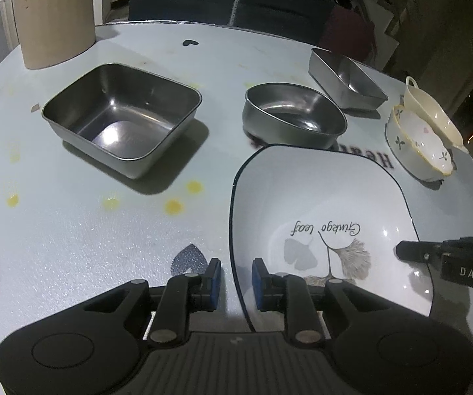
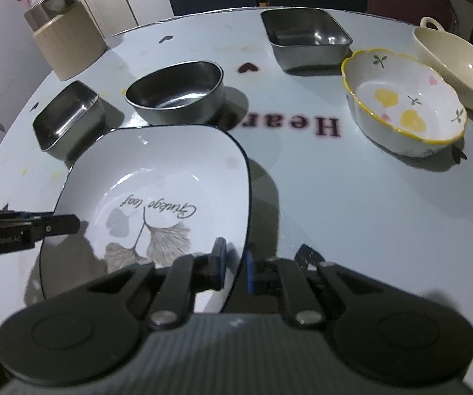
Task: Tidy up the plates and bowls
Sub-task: 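Carry the white plate with both tools toward the steel bowls, then lower the white plate onto the table and open both tools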
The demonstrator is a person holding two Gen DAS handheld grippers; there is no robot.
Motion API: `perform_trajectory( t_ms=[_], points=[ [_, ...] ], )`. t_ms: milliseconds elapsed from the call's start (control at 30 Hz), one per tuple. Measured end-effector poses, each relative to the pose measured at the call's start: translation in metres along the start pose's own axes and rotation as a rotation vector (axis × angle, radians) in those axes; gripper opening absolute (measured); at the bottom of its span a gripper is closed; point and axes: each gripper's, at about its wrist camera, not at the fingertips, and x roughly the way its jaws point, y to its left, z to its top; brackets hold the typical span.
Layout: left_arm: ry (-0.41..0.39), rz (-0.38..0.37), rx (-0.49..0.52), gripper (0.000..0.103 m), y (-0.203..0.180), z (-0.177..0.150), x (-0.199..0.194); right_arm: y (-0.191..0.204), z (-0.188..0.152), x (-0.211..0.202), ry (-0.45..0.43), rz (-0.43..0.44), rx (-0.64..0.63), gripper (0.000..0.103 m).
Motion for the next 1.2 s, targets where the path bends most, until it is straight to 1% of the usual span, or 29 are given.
perform_trajectory(
  t_ms=[100,267,467,600,700,767,800,833,867,900,933,967,1000,1033,1067,1100,1200],
  points=[
    [0.002,0.003,0.006,0.024,-0.001,0.000,0.000,0.002,-0.001,0.000,-0.007,-0.008,-0.012,0.014],
    [0.006,0.011,0.022,0.024,-0.004,0.002,0.000,0.000,-0.002,-0.001,-0.012,0.002,0.011,0.014],
    [0.010,0.027,0.036,0.024,-0.007,0.003,0.002,-0.002,-0.004,-0.003,0.000,0.012,0.041,0.014],
    [0.010,0.035,0.042,0.024,-0.008,0.004,0.002,0.001,-0.007,-0.004,0.003,0.012,0.034,0.014],
    [0.008,0.056,0.047,0.032,-0.009,0.002,0.001,-0.003,-0.006,-0.004,0.006,0.031,0.064,0.014],
    [0.014,0.067,0.043,0.040,-0.007,0.002,0.001,-0.003,-0.006,-0.005,0.004,0.036,0.074,0.016],
    [0.023,0.066,0.036,0.047,-0.006,0.001,0.001,-0.004,-0.006,-0.005,0.001,0.043,0.078,0.018],
    [0.029,0.063,0.029,0.055,-0.005,0.000,0.001,-0.004,-0.006,-0.005,-0.004,0.050,0.086,0.020],
    [0.031,0.062,0.022,0.059,-0.004,-0.001,0.001,-0.004,-0.007,-0.006,-0.007,0.052,0.091,0.022],
    [0.029,0.066,0.022,0.068,-0.004,-0.002,0.000,-0.004,-0.007,-0.007,-0.016,0.060,0.088,0.027],
    [0.027,0.072,0.027,0.075,-0.004,-0.003,-0.001,-0.003,-0.007,-0.009,-0.028,0.056,0.084,0.039],
    [0.022,0.079,0.035,0.078,-0.005,-0.005,-0.002,-0.003,-0.006,-0.011,-0.040,0.052,0.080,0.049],
    [0.019,0.082,0.040,0.083,-0.006,-0.006,-0.004,-0.002,-0.006,-0.012,-0.049,0.050,0.077,0.053],
    [0.016,0.083,0.041,0.089,-0.006,-0.006,-0.005,-0.002,-0.006,-0.014,-0.061,0.053,0.075,0.060],
    [0.015,0.082,0.040,0.092,-0.006,-0.007,-0.007,-0.002,-0.006,-0.015,-0.066,0.057,0.075,0.065],
    [0.012,0.082,0.036,0.096,-0.005,-0.007,-0.009,-0.002,-0.006,-0.016,-0.071,0.058,0.076,0.068],
    [-0.012,0.094,0.027,0.101,-0.007,-0.006,-0.018,0.000,-0.008,-0.020,-0.088,0.050,0.058,0.080]
  ],
)
